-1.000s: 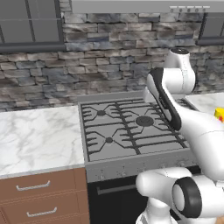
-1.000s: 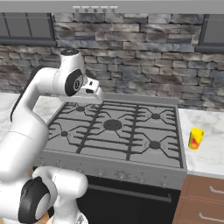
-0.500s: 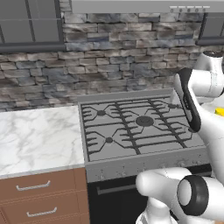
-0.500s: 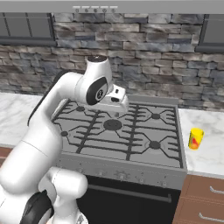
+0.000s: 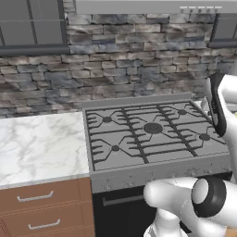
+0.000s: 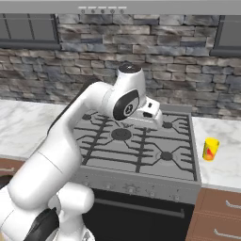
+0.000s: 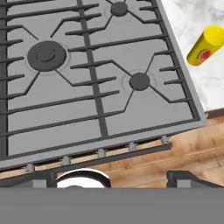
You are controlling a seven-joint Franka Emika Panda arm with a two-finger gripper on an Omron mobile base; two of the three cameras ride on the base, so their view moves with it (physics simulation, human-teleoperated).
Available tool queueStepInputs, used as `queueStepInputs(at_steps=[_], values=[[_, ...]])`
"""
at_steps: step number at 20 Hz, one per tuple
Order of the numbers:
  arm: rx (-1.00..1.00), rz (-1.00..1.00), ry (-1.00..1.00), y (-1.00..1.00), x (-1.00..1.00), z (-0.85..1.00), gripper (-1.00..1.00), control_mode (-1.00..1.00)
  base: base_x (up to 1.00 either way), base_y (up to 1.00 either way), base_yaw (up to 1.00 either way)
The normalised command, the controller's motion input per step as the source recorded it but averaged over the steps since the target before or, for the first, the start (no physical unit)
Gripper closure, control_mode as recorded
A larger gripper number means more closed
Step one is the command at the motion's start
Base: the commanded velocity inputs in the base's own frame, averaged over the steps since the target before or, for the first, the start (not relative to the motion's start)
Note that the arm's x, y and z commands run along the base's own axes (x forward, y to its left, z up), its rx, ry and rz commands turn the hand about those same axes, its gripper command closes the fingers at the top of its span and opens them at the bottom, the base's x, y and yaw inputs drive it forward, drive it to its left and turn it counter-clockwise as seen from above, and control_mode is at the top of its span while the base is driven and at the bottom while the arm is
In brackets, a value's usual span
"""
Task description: Pick the cup and bowl from the counter and place them on the counter next to the sink.
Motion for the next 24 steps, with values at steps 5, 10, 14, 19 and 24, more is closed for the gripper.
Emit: queueStepInputs(at_steps=[5,10,14,19,24], values=[[0.0,-0.08,0.0,-0.6,0.0,0.0,-1.0,-1.0,0.0,0.0,0.0],[0.0,-0.09,0.0,-0.56,0.0,-0.02,-1.0,-1.0,0.0,0.0,0.0],[0.0,-0.08,0.0,-0.49,0.01,-0.09,-1.0,-1.0,0.0,0.0,0.0],[-0.01,-0.03,-0.01,-0.18,0.17,-0.01,-1.0,-1.0,0.0,0.0,0.0],[-0.05,0.0,-0.01,0.0,0.13,0.0,-1.0,-1.0,0.0,0.0,0.0]])
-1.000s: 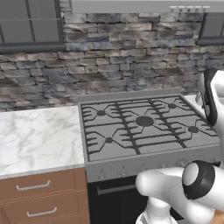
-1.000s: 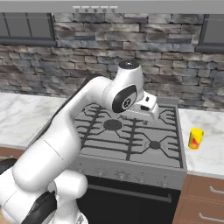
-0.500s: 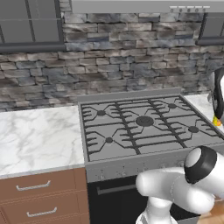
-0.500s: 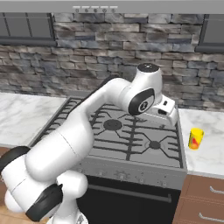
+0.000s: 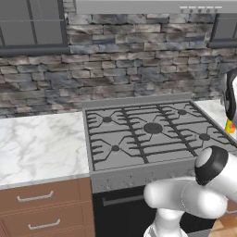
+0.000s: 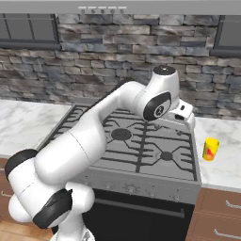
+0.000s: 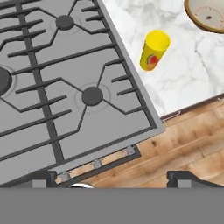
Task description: Pick the cup and bowl from the counter and place them on the counter next to the sink.
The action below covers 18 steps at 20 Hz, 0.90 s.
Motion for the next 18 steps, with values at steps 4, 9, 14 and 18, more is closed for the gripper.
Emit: queueStepInputs(at_steps=[4,9,14,18], values=[[-0.11,0.01,0.0,-0.02,0.0,0.0,-1.0,-1.0,0.0,0.0,0.0],[-0.07,0.06,0.0,-0.12,0.04,0.0,-1.0,-1.0,0.0,0.0,0.0],[0.0,0.06,0.0,-0.16,0.05,0.0,-1.0,-1.0,0.0,0.0,0.0],[0.0,0.06,0.0,-0.23,0.24,-0.03,-1.0,-1.0,0.0,0.0,0.0]])
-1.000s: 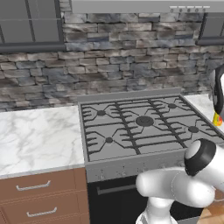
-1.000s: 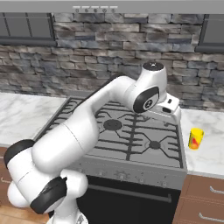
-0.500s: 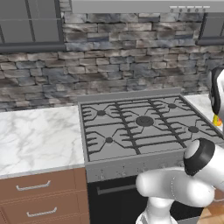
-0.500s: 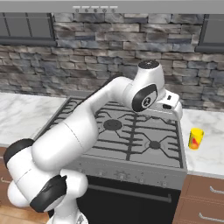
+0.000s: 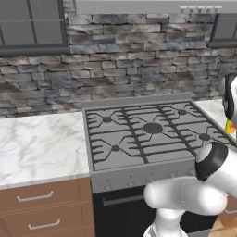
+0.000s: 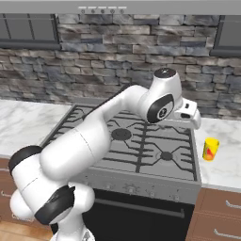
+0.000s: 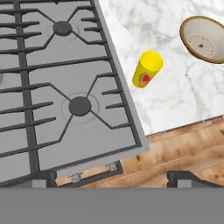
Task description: Pick the cup and bowl from the counter and place them on the counter next to the sink.
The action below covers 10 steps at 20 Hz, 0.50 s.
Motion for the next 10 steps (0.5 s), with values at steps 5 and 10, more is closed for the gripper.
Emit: queueStepInputs(at_steps=[5,10], values=[[0.0,0.03,0.0,-0.05,0.43,-0.08,-1.0,-1.0,0.0,0.0,0.0],[0.0,0.0,0.0,-0.02,0.52,-0.22,-1.0,-1.0,0.0,0.0,0.0]])
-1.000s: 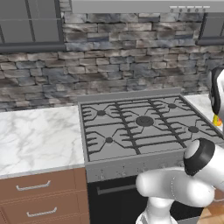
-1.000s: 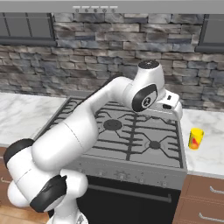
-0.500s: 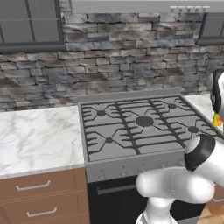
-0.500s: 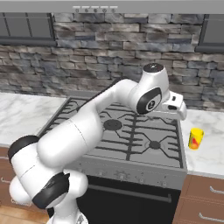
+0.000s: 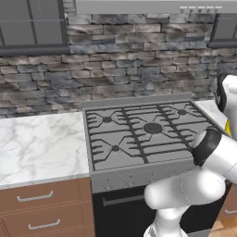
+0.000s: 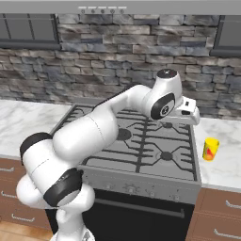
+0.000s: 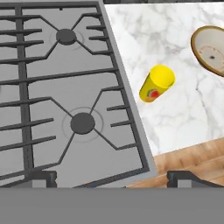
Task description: Pick the cup and bowl from the counter and place them on the counter next to the sink.
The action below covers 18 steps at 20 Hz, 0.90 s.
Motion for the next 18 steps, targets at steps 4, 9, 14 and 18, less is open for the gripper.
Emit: queueStepInputs(at_steps=[4,9,14,18], values=[[0.0,0.0,0.0,-0.08,0.3,-0.26,-1.0,-1.0,0.0,0.0,0.0],[0.0,0.0,0.0,-0.17,0.03,-0.21,-1.0,-1.0,0.0,0.0,0.0],[0.0,0.0,0.0,-0.26,0.15,-0.19,-1.0,-1.0,0.0,0.0,0.0],[0.0,0.0,0.0,-0.28,0.2,-0.12,-1.0,-1.0,0.0,0.0,0.0]])
